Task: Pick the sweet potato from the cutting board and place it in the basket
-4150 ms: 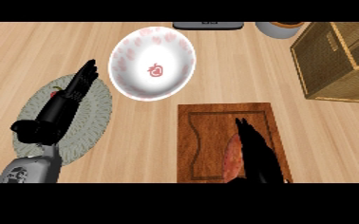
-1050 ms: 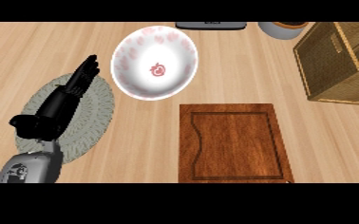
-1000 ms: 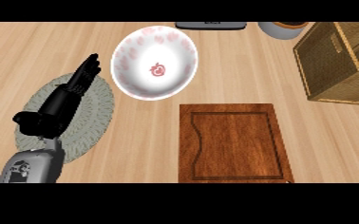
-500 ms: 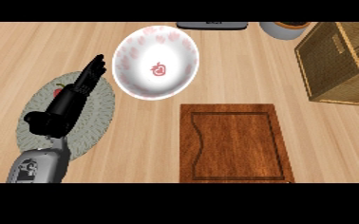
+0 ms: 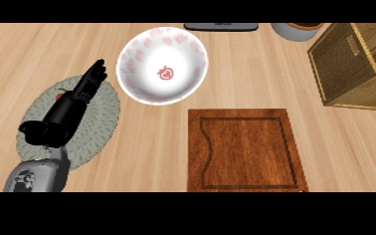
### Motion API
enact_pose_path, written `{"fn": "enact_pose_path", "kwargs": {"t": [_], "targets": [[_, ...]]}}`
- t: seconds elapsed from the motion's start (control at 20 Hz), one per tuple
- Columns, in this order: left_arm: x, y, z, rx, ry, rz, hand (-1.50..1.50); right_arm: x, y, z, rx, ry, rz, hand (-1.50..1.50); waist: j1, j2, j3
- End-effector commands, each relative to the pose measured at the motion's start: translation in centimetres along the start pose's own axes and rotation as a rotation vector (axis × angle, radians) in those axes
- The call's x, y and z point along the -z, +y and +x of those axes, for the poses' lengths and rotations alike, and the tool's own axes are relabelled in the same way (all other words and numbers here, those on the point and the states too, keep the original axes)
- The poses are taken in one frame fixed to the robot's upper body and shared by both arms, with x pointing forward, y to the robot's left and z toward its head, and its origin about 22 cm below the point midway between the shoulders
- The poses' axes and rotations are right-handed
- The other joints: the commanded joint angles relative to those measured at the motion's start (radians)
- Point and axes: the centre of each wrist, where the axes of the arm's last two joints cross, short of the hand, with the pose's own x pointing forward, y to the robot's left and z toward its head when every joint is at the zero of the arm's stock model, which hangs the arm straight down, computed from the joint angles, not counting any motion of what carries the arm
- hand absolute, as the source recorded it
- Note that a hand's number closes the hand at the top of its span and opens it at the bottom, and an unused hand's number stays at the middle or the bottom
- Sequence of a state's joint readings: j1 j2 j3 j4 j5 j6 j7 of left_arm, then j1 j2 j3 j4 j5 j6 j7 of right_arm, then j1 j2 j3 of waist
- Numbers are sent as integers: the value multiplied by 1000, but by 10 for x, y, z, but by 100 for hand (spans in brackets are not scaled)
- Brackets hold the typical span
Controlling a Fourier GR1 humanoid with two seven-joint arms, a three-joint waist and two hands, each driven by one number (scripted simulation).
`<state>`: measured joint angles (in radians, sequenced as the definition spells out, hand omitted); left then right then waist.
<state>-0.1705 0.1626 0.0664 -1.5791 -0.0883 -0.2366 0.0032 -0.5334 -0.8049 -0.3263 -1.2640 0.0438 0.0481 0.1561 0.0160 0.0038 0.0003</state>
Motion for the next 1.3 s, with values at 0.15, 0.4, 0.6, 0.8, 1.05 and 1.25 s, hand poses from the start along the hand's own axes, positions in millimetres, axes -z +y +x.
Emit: {"fn": "enact_pose_path", "kwargs": {"t": [0.15, 0.4, 0.6, 0.8, 1.05, 1.25], "targets": [[-3, 9, 12, -5, -7, -13, 0, 30, 13, -40, 1, 15, -9, 150, 8, 1, 0], [-1, 0, 6, 2, 8, -13, 0, 18, 3, -91, -54, -51, -73, 150, 6, 3, 1], [1, 1, 5, 8, 1, -10, 0, 25, 20, -97, -82, -70, -125, 150, 5, 3, 1], [5, 16, -1, -11, -7, -16, 0, 40, 9, -87, 85, -7, -205, -150, 12, 7, 1], [10, -5, 25, -15, -17, -22, 0, 32, -1, -106, 20, -59, -200, -150, 25, 9, 3], [17, 9, 7, 1, -27, -15, 0, 40, -3, -95, 56, -107, -185, -150, 9, 8, 1]]}}
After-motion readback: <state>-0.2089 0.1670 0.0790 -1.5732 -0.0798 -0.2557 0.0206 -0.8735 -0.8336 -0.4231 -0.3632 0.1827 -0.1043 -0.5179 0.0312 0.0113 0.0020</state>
